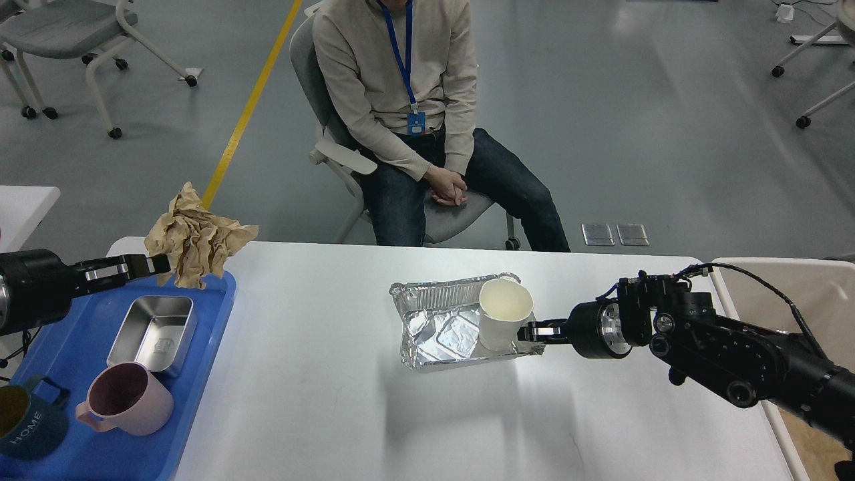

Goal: Tidy desktop
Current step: 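Lift the brown paper and carry it over the foil tray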

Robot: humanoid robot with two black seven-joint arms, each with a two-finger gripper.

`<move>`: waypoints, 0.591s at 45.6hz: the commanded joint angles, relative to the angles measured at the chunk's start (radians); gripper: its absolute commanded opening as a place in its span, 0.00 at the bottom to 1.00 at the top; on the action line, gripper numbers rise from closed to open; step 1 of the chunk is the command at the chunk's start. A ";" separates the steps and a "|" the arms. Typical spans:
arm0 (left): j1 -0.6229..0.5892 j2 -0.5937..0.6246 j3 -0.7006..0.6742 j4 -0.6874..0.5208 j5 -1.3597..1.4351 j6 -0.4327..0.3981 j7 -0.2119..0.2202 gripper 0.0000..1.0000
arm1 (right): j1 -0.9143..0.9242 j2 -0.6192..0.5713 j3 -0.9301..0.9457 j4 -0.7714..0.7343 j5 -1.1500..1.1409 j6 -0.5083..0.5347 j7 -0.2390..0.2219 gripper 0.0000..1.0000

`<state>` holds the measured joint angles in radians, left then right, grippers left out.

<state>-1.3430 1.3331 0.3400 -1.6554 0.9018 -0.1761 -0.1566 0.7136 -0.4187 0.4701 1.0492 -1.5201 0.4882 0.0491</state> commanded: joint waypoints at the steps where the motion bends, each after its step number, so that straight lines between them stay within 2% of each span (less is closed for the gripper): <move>1: -0.016 -0.018 -0.093 -0.009 0.002 -0.069 -0.001 0.00 | 0.001 0.000 -0.002 0.000 0.000 0.001 0.000 0.00; 7: -0.019 -0.152 -0.156 0.000 0.003 -0.072 0.005 0.00 | 0.001 -0.002 -0.001 0.002 0.000 0.001 0.000 0.00; 18: -0.002 -0.463 -0.151 0.054 0.009 -0.057 0.015 0.01 | 0.009 -0.009 0.002 0.012 0.000 0.001 0.000 0.00; 27: 0.039 -0.554 -0.144 0.134 0.011 -0.060 0.016 0.01 | 0.009 -0.014 0.004 0.025 0.000 0.000 0.000 0.00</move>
<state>-1.3304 0.8300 0.1925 -1.5703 0.9122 -0.2334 -0.1401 0.7225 -0.4311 0.4726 1.0657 -1.5202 0.4892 0.0491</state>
